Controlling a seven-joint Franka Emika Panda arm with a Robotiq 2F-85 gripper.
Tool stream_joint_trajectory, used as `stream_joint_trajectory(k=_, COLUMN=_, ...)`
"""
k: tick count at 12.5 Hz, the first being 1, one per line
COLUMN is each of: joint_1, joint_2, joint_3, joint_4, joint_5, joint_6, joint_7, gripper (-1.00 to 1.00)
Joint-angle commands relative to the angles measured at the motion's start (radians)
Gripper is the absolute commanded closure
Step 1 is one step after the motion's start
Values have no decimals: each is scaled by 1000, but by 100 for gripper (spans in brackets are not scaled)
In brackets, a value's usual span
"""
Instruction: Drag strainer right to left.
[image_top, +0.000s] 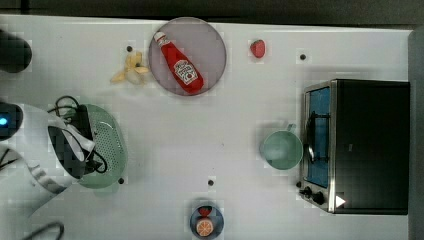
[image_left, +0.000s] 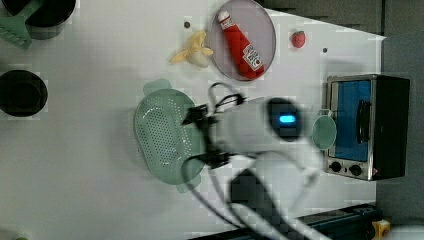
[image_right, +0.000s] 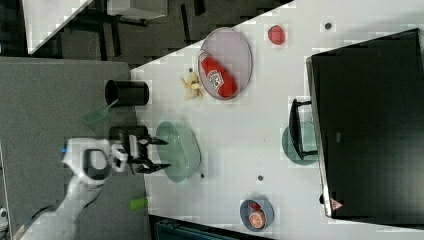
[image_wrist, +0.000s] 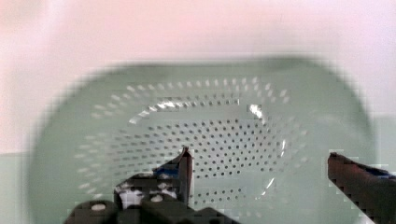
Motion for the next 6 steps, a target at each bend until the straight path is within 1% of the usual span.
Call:
stream_joint_trajectory(k=1, joint_1=-67, joint_2=-215, joint_3=-91, joint_4=33, joint_5=3, joint_6=-142, joint_7=-278, gripper=-100)
stream_joint_trajectory(k=4, joint_1=-98, joint_2=-362, joint_3=-195, joint_4=34, joint_5=3, joint_6=-259, joint_7=-414, gripper=-100)
stream_joint_trajectory(k=6, joint_1=-119, joint_2=-441, joint_3=-284, joint_4=35, joint_5=3, joint_6=-338, joint_7=-604, gripper=-100)
